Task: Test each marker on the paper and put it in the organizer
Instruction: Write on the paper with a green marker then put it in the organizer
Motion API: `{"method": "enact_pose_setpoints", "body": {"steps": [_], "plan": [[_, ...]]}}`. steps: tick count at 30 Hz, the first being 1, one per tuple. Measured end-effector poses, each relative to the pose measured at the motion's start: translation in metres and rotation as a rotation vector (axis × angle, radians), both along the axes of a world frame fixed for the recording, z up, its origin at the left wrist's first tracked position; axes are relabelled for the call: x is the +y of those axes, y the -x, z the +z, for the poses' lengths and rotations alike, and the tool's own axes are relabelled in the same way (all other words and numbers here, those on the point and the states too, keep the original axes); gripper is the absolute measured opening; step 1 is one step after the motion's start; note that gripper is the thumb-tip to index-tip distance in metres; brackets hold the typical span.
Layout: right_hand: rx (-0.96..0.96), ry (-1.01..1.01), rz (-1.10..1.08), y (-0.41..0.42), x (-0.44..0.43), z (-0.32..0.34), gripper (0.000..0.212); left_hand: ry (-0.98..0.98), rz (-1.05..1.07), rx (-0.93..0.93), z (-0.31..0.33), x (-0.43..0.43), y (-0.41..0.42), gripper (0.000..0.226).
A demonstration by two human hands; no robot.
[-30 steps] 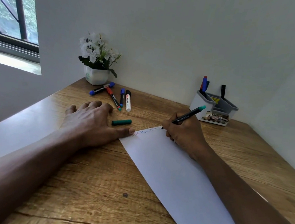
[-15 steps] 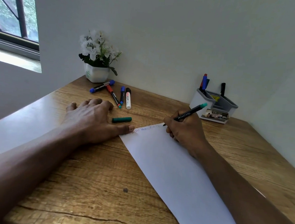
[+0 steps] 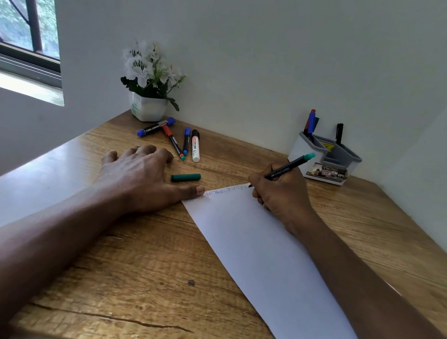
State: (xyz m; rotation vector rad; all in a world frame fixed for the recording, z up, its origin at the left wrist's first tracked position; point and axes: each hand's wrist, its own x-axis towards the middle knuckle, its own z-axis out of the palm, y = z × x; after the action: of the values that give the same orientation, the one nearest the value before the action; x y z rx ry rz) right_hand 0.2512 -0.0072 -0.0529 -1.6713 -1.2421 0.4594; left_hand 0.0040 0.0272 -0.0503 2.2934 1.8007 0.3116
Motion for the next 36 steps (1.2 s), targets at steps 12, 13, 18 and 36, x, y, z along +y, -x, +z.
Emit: {"method": "enact_pose_setpoints", "body": {"steps": [12, 13, 18, 36], "plan": [[0.033, -0.005, -0.039, 0.004, -0.001, 0.001, 0.015, -0.001, -0.016, -0.032, 0.000, -0.003, 0.001, 0.113], [0.067, -0.009, -0.044, 0.004, -0.002, 0.001, 0.015, -0.008, -0.014, -0.044, 0.000, -0.002, 0.001, 0.108], [0.252, -0.056, 0.027, 0.000, -0.005, 0.004, 0.012, -0.186, -0.122, -0.177, -0.001, -0.004, 0.002, 0.061], [0.265, -0.164, 0.427, 0.014, -0.024, 0.007, 0.011, -0.353, -0.268, -0.400, -0.005, -0.003, 0.001, 0.037]]}}
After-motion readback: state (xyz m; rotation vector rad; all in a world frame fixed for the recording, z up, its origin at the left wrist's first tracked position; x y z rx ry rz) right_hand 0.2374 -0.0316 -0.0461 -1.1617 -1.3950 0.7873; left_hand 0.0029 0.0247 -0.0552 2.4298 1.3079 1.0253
